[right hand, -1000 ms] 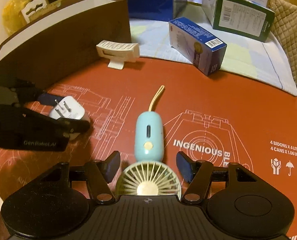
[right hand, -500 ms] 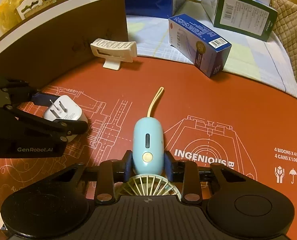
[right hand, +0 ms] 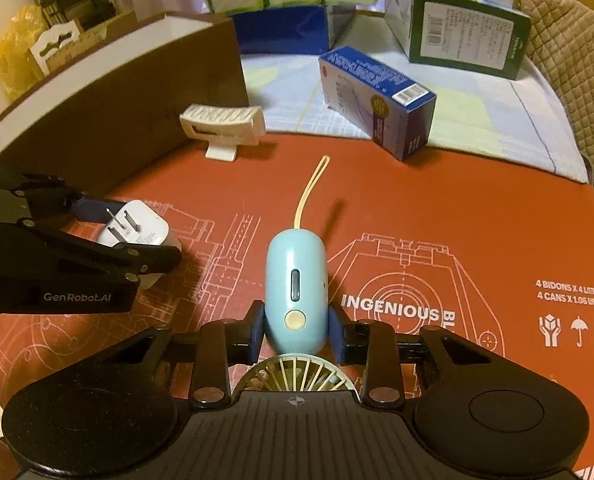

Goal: Organize rigid objects
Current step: 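Carry the charger and fan toward the brown box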

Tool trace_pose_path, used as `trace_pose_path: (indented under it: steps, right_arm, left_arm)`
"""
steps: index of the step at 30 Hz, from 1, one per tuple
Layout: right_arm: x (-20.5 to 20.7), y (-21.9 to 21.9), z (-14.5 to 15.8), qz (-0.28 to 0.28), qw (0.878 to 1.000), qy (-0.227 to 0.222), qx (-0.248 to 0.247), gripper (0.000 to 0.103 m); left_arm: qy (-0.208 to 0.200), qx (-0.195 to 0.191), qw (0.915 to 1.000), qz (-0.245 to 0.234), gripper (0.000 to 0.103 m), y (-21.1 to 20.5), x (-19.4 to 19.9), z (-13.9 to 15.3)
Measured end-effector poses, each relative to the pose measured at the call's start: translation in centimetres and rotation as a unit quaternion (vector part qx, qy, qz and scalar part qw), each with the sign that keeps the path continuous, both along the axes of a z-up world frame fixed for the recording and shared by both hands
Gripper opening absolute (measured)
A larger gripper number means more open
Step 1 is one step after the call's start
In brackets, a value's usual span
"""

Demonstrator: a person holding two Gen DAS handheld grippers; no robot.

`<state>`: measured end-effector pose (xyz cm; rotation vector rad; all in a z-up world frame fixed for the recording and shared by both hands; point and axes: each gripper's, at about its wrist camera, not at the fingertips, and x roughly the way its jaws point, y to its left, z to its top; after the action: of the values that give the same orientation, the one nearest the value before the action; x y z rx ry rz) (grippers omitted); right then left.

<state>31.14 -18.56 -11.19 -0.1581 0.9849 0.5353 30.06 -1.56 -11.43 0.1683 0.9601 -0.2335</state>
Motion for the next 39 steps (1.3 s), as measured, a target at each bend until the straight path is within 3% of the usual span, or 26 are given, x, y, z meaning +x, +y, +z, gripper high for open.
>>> trace_pose_path:
  steps: [22, 39]
  right_arm:
    - [-0.9, 1.7, 5.0, 0.031, 0.996, -0.046, 0.064, 0.03]
    - [0.4, 8.9, 9.7, 0.118, 0.985, -0.064, 0.107, 0.03]
  left_arm:
    - [-0.041, -0.017, 0.9987, 0.027, 0.055, 1.8, -1.5, 5.9]
    - [-0.094, -0.015, 0.9891, 0.113, 0.055, 8.9, -1.8, 11.9]
